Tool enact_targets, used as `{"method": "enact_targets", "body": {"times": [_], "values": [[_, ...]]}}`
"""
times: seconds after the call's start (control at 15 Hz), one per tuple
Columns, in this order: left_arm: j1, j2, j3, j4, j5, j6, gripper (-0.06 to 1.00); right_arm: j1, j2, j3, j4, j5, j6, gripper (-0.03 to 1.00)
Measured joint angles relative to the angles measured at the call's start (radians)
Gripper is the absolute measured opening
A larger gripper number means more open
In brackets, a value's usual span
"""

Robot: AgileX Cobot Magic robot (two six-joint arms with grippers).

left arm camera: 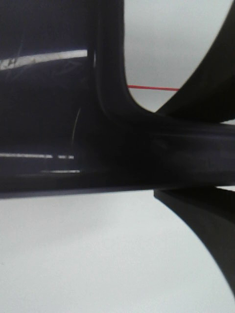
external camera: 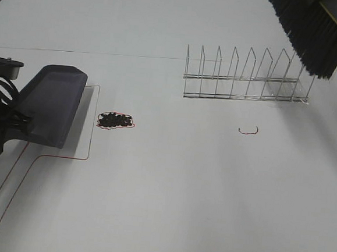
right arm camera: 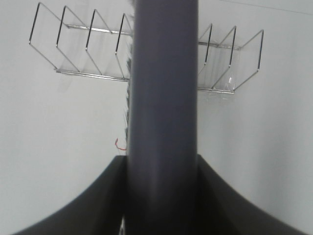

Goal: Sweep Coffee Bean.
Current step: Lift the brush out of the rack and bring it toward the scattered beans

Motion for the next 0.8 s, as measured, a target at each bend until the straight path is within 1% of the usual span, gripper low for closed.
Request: {"method": "enact_targets", "body": {"times": [0.13,0.4,0.53,0.6,0.73,0.8], "values": [[0.003,0.0,0.0,0.025,0.005,0.0,0.33,0.0,-0.05,0.065,0.0,0.0,0.01,0.35],[0.003,0.0,0.0,0.097,0.015,0.011,0.33,0.0,-0.14,0.214,-0.068,0.0,0.061,0.35],[0.003,-0.001,0.0,0.134,0.022,0.015,0.33,0.0,-0.162,0.28,-0.081,-0.001,0.074,0.35],[0.003,-0.003,-0.002,0.175,0.025,0.018,0.33,0.0,-0.175,0.325,-0.079,-0.001,0.085,0.35],[0.003,-0.003,-0.031,0.29,0.049,0.021,0.33,0.0,-0.179,0.417,-0.079,-0.013,0.108,0.35],[0.006,-0.004,-0.076,0.391,0.033,0.021,0.33,0.0,-0.177,0.48,-0.075,-0.043,0.115,0.35]]}}
